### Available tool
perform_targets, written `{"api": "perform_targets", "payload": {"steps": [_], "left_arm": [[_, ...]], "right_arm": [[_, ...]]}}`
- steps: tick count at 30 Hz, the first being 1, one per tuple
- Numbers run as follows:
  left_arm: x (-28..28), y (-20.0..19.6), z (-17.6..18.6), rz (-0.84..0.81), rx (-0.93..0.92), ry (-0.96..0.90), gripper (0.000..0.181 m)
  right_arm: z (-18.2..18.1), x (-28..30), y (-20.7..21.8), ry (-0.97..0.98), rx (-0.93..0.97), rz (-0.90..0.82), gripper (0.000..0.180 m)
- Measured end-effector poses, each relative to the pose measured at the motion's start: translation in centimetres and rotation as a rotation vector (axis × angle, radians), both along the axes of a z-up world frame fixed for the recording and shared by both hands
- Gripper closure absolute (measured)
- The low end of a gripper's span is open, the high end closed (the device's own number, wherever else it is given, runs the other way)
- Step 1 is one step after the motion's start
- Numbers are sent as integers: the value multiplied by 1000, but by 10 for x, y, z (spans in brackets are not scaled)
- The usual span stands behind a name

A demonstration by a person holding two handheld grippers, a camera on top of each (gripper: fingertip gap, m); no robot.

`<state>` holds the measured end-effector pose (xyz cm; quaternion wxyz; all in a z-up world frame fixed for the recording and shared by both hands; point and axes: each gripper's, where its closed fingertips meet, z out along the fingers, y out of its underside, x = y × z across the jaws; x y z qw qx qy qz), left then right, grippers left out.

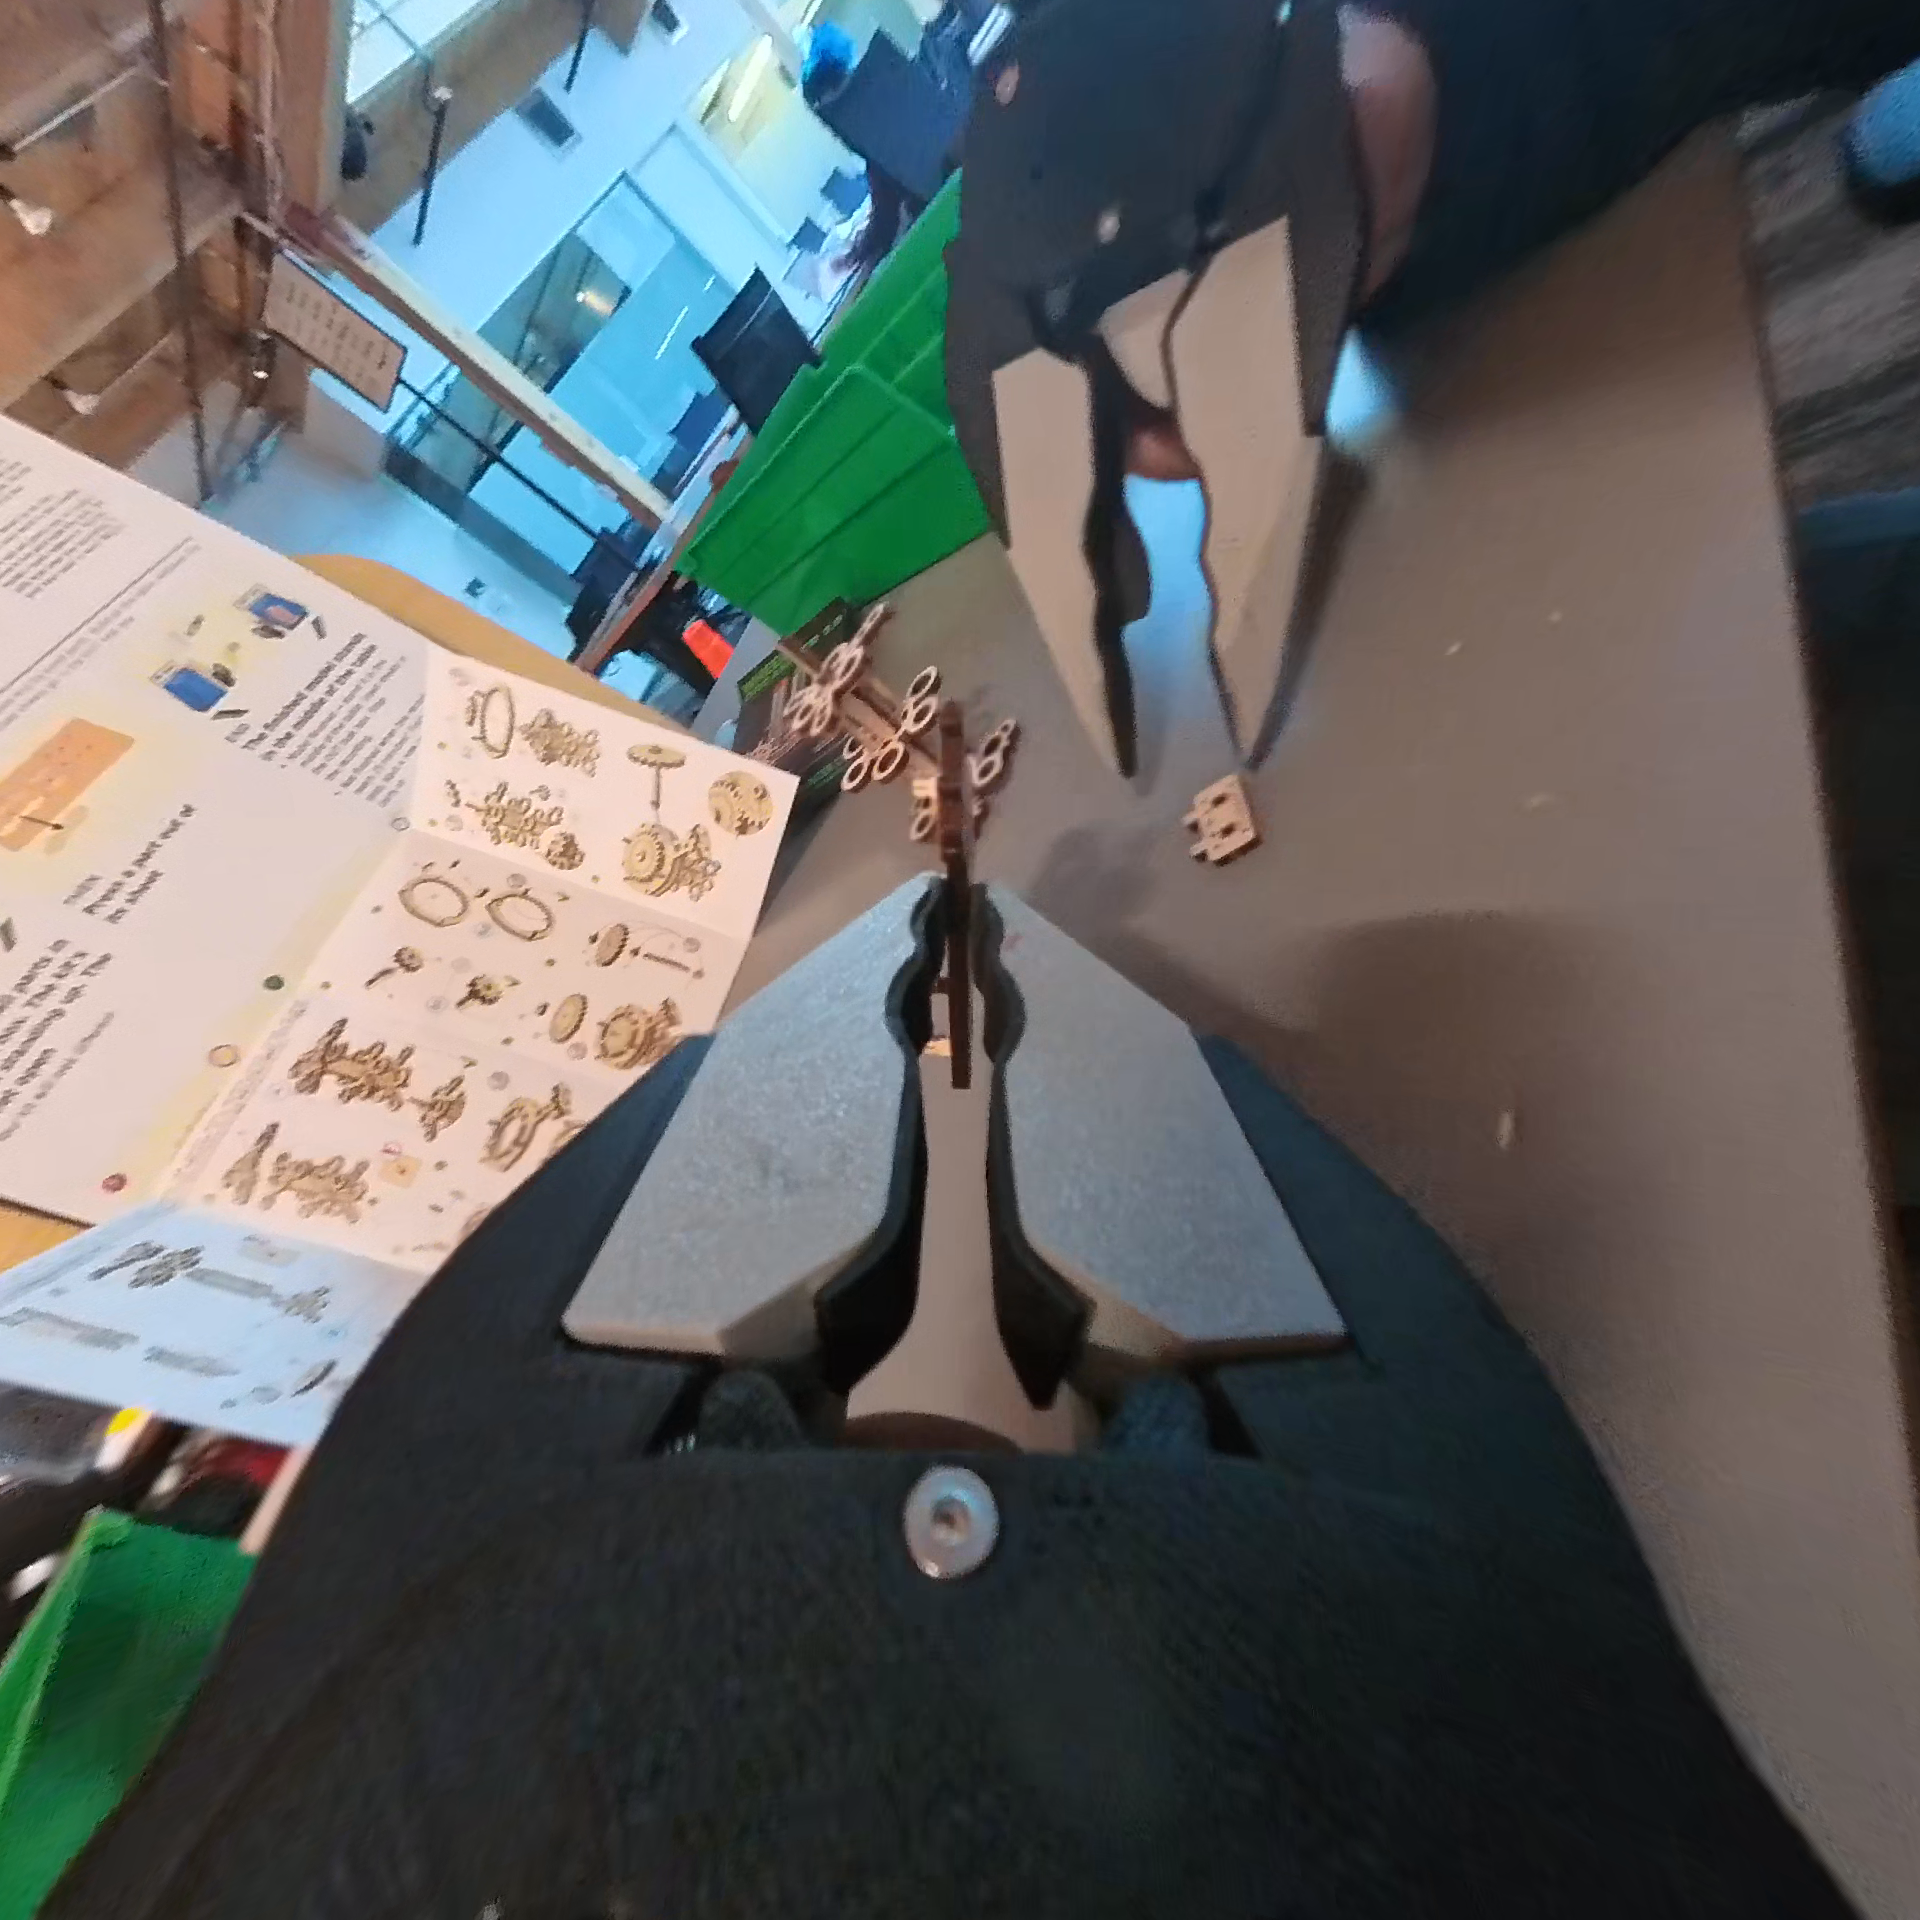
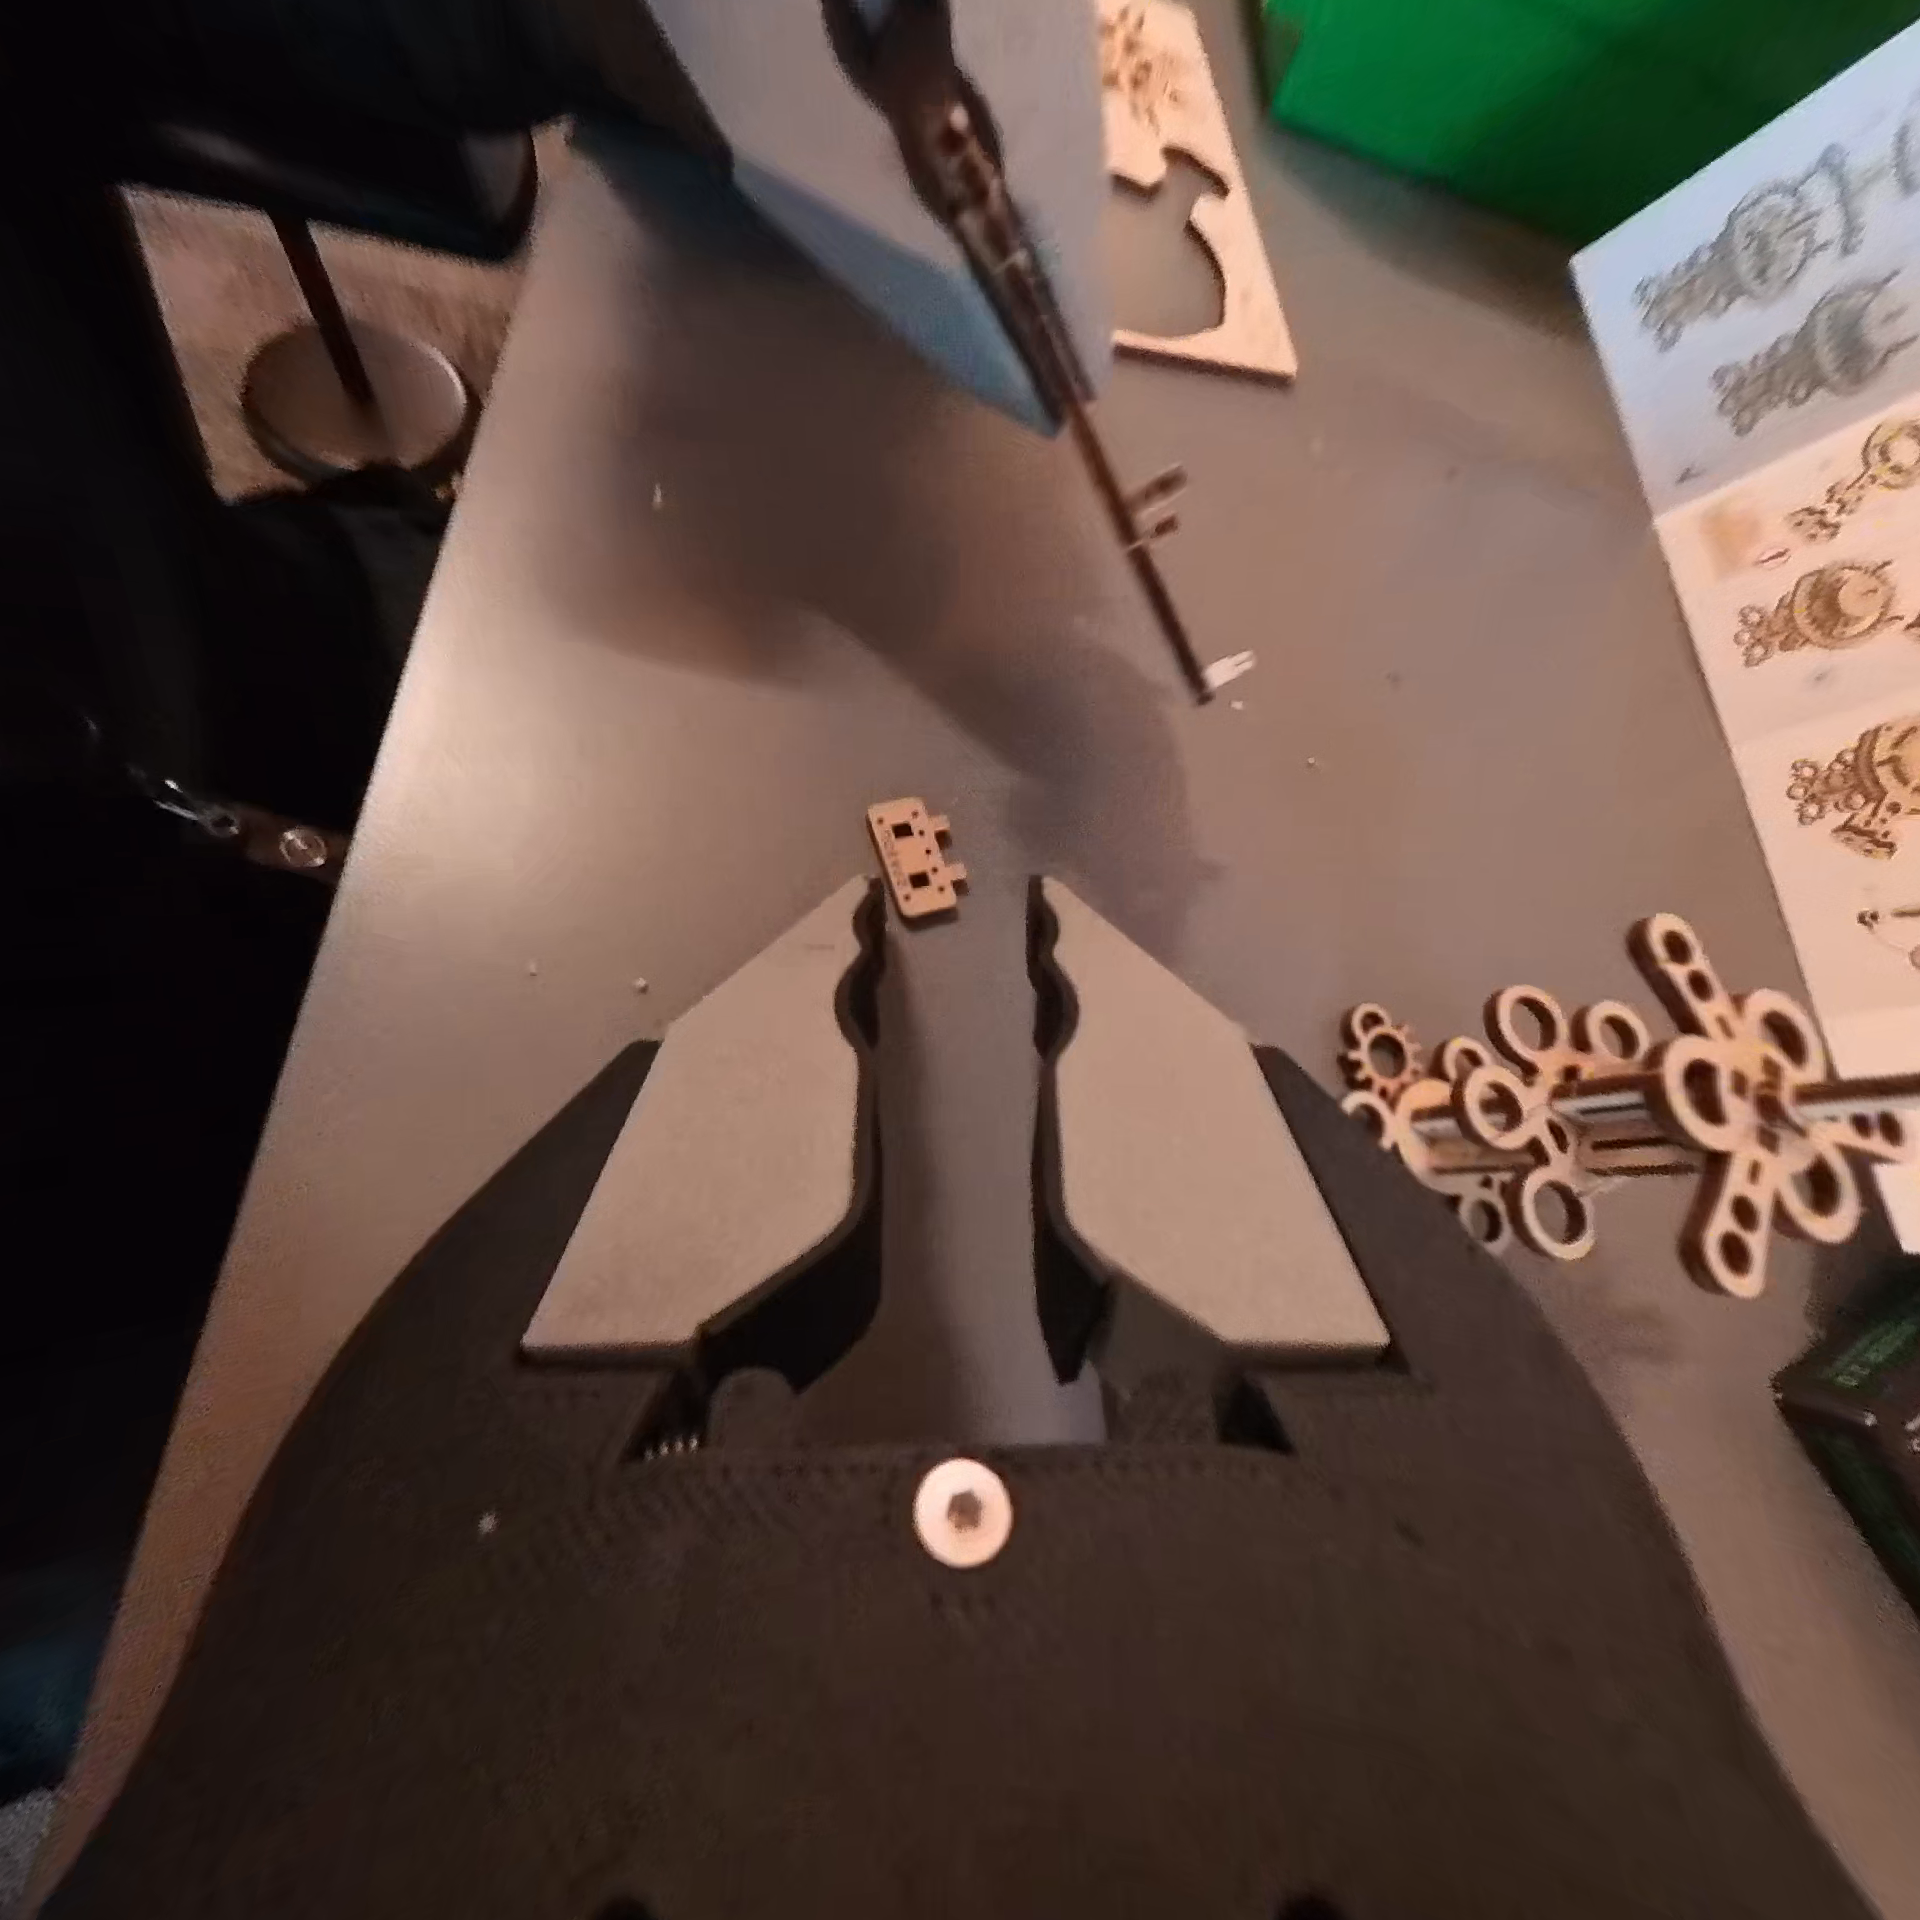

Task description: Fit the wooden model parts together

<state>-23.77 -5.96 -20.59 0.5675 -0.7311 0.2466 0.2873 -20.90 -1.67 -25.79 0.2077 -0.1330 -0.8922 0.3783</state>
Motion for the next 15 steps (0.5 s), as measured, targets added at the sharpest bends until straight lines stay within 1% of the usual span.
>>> {"api": "perform_targets", "payload": {"steps": [2, 3, 5, 8, 10, 12, 15], "left_arm": [[-9, 2, -4, 58, -25, 62, 181], [-12, 3, -8, 81, -43, 101, 180], [-15, 5, -15, 115, -83, 164, 180], [-18, 7, -20, 143, -115, 257, 181], [-19, 8, -21, 157, -127, 300, 181], [-19, 9, -26, 157, -148, 315, 181], [-20, 10, -25, 160, -147, 310, 181]], "right_arm": [[-6, -1, -3, -6, 40, 10, 156], [-7, -2, -5, -5, 49, 18, 159], [-7, -3, -7, -3, 71, 27, 161], [-8, -4, -6, -2, 86, 36, 170], [-7, -4, -4, 4, 89, 32, 167], [-7, -2, -4, -6, 86, 45, 160], [-7, -3, -3, -21, 99, 60, 159]]}}
